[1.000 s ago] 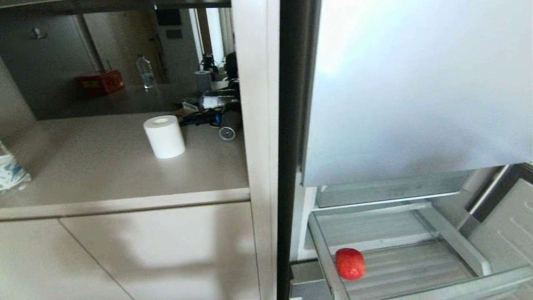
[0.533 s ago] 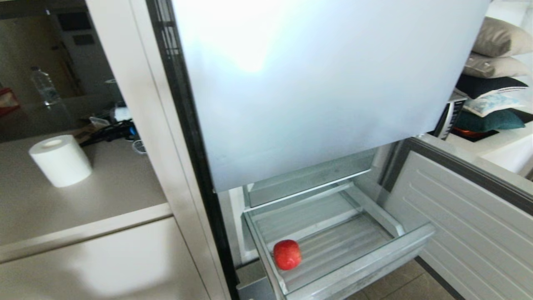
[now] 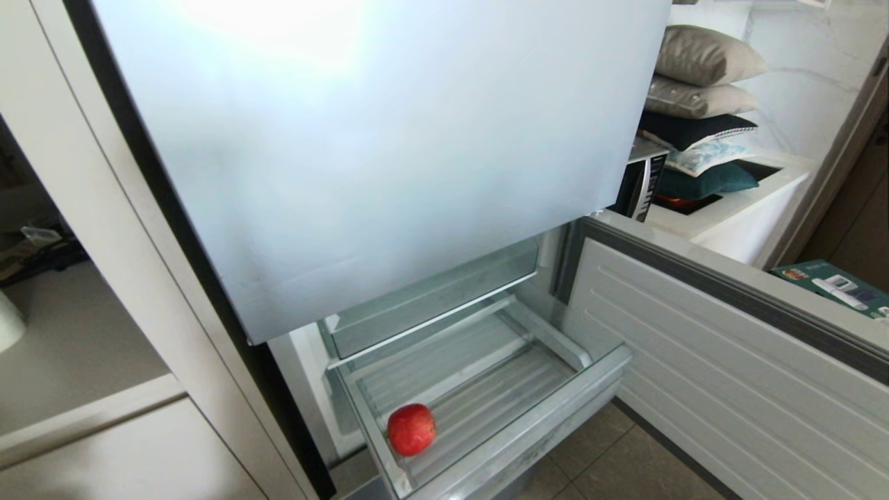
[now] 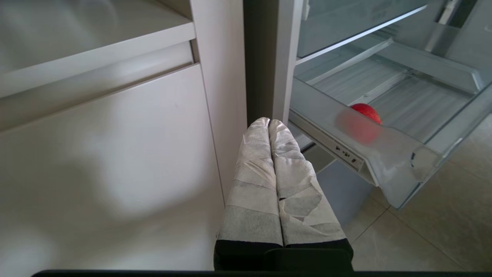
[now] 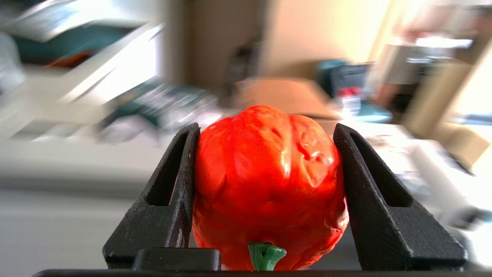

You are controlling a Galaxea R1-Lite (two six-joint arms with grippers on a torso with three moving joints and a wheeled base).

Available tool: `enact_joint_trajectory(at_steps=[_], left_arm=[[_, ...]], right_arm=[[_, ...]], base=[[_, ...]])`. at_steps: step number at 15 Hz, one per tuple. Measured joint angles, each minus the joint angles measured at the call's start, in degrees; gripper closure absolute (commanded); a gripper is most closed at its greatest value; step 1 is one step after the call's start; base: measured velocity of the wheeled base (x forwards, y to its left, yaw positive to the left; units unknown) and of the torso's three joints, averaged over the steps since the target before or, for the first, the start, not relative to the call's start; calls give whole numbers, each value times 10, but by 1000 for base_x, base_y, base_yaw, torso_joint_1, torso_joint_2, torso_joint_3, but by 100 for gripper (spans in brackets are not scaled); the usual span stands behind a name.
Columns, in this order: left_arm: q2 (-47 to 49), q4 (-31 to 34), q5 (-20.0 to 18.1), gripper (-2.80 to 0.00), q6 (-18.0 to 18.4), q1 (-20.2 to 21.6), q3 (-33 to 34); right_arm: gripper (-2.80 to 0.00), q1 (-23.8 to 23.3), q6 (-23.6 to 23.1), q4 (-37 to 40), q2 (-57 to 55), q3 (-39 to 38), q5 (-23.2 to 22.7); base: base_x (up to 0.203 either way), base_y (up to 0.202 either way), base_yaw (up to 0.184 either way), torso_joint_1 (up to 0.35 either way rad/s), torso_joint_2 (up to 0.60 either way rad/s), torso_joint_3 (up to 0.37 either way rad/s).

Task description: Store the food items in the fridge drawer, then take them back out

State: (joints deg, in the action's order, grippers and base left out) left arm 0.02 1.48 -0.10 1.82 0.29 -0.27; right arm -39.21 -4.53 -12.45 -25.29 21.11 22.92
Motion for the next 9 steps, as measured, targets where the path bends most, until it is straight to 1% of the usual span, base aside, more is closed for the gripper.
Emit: enact_joint_trajectory(at_steps=[1, 2, 4, 5, 7, 9], left_arm=[[0, 0, 0, 0, 0, 0, 0], [0, 0, 0, 0, 0, 1, 0], [0, 0, 0, 0, 0, 0, 0], [0, 0, 0, 0, 0, 0, 0], [0, 0, 0, 0, 0, 0, 0], [0, 0, 0, 0, 0, 0, 0]], right_arm=[[0, -20, 6, 15, -9, 17, 18], [0, -44, 18, 32, -21, 33, 26], [0, -109, 48, 69, -57, 62, 25], [0, -147, 60, 82, -80, 71, 16], [0, -225, 81, 93, -139, 83, -17], [0, -281, 95, 89, -205, 90, -44]], base=[[0, 0, 0, 0, 0, 0], [0, 0, 0, 0, 0, 0], [0, 0, 0, 0, 0, 0], [0, 0, 0, 0, 0, 0], [0, 0, 0, 0, 0, 0], [0, 0, 0, 0, 0, 0]])
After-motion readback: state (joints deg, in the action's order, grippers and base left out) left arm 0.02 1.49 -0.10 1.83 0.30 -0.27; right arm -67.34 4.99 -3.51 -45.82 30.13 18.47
